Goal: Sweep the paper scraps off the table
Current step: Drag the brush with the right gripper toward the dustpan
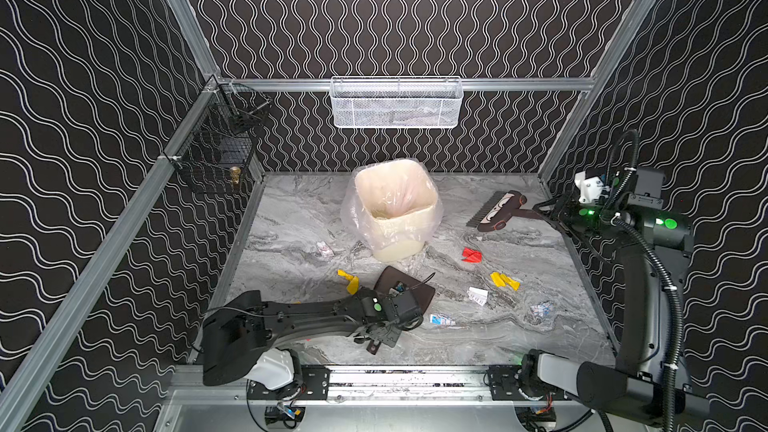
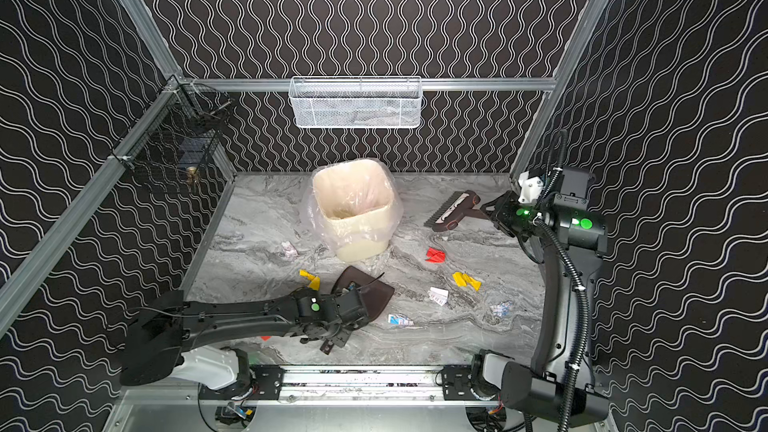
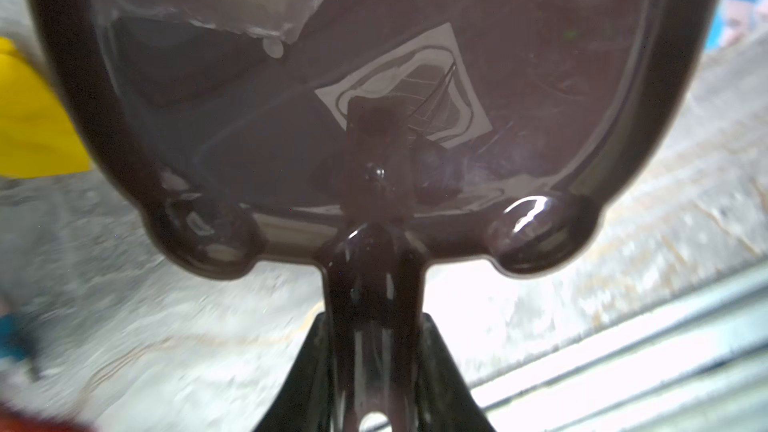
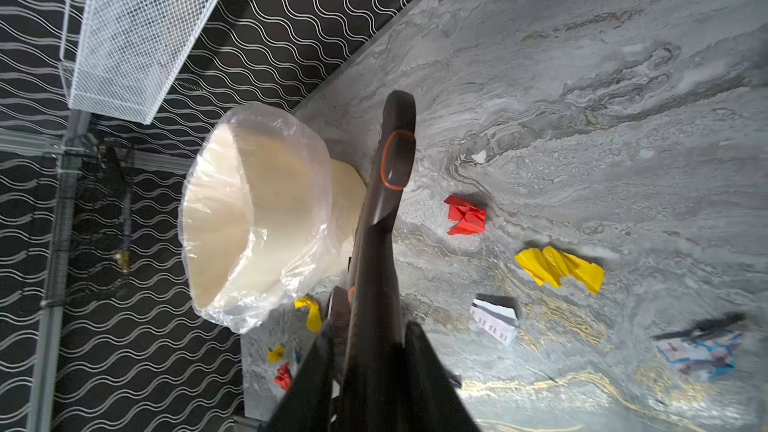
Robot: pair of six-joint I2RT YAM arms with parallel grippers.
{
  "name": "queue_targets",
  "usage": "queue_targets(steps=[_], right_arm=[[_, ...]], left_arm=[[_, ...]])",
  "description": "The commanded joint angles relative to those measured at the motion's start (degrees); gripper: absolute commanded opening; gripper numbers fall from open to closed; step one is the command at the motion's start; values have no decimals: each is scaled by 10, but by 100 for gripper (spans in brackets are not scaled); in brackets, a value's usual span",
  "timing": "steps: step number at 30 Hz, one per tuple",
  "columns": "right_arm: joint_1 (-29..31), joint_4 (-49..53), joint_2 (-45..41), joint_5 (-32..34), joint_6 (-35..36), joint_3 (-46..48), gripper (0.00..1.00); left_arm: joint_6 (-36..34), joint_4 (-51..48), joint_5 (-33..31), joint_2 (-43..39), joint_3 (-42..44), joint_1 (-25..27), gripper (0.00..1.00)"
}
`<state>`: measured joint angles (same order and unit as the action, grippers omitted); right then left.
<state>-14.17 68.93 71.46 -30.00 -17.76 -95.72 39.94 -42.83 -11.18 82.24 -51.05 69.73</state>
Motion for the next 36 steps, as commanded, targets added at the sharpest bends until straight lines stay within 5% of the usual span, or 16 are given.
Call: queue_targets(steps=[1,23,36], right_arm=[[15,92,9,27,70,-34,0],[343,158,-11,206,27,29,0],[438,158,16,265,5,76,0]], left_arm=[[-42,-80,16,-18,-14,0,6],[-77,-216,83,-43,-65,3,0],[-110,-219,80,-18,-67,33,0]])
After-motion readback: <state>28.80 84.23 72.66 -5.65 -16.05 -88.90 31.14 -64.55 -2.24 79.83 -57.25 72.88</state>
